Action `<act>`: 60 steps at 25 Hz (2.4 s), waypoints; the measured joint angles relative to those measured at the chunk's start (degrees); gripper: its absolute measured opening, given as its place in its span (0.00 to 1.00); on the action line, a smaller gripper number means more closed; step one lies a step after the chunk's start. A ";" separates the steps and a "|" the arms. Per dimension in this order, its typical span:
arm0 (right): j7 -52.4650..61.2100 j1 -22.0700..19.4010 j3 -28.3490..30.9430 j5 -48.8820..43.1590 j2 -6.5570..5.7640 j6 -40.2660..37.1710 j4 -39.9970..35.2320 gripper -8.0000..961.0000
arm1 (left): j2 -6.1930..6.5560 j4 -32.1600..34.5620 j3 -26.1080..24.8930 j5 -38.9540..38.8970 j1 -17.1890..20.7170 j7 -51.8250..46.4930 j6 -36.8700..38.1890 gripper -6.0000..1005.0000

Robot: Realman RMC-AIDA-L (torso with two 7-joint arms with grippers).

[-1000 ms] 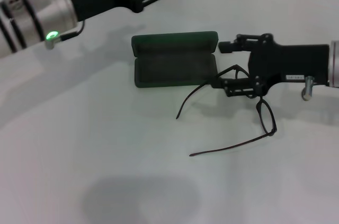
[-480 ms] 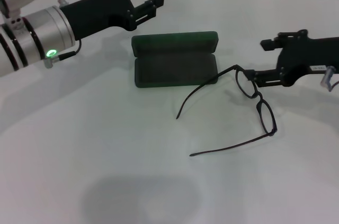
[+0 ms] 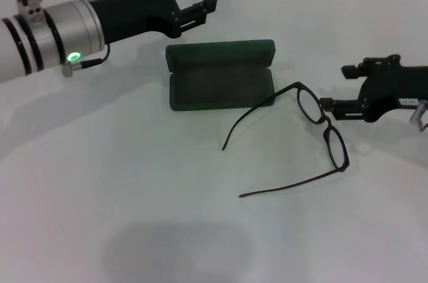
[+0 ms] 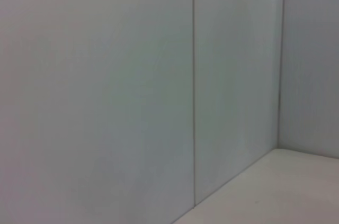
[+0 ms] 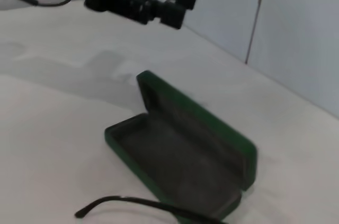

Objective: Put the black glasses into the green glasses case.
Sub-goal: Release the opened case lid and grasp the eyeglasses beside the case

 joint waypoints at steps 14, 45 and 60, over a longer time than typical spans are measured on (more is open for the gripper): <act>11.79 3.65 4.94 0.91 -0.41 -10.36 0.19 0.75 | -0.57 0.39 -0.01 1.74 -1.04 -0.13 -0.52 0.54; 29.89 24.46 11.17 -16.87 -0.09 -20.90 18.12 0.75 | -2.10 0.05 5.36 -0.46 -1.20 5.93 -0.52 0.54; 30.55 24.36 7.36 -17.34 -0.08 -16.48 22.38 0.70 | -2.09 -0.05 7.33 -0.63 -1.34 5.24 -0.55 0.54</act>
